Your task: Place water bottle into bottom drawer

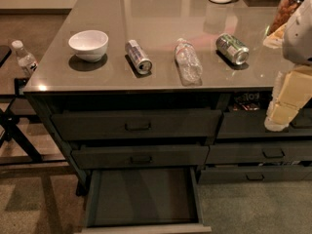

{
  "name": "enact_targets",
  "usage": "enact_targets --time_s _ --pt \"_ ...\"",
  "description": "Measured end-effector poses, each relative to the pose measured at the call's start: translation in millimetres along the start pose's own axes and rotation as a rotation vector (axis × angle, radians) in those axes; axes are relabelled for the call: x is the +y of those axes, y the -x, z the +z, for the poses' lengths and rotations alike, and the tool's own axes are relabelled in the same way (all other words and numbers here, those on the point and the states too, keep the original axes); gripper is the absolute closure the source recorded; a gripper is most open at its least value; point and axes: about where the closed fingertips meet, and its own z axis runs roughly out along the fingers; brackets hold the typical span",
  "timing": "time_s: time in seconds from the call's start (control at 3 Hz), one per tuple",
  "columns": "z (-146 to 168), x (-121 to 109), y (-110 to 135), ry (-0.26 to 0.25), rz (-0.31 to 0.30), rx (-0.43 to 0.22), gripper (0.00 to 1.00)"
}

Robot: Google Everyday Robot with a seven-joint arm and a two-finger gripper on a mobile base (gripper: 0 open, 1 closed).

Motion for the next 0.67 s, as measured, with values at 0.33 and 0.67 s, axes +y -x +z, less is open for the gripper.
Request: enact_targets --time_s 0.33,0.67 --pt "-0.8 -2.9 4.7 -0.008 0.007 -0.003 0.00" --pt "7.8 -17.5 18.4 0.015 0.054 0.008 0.00"
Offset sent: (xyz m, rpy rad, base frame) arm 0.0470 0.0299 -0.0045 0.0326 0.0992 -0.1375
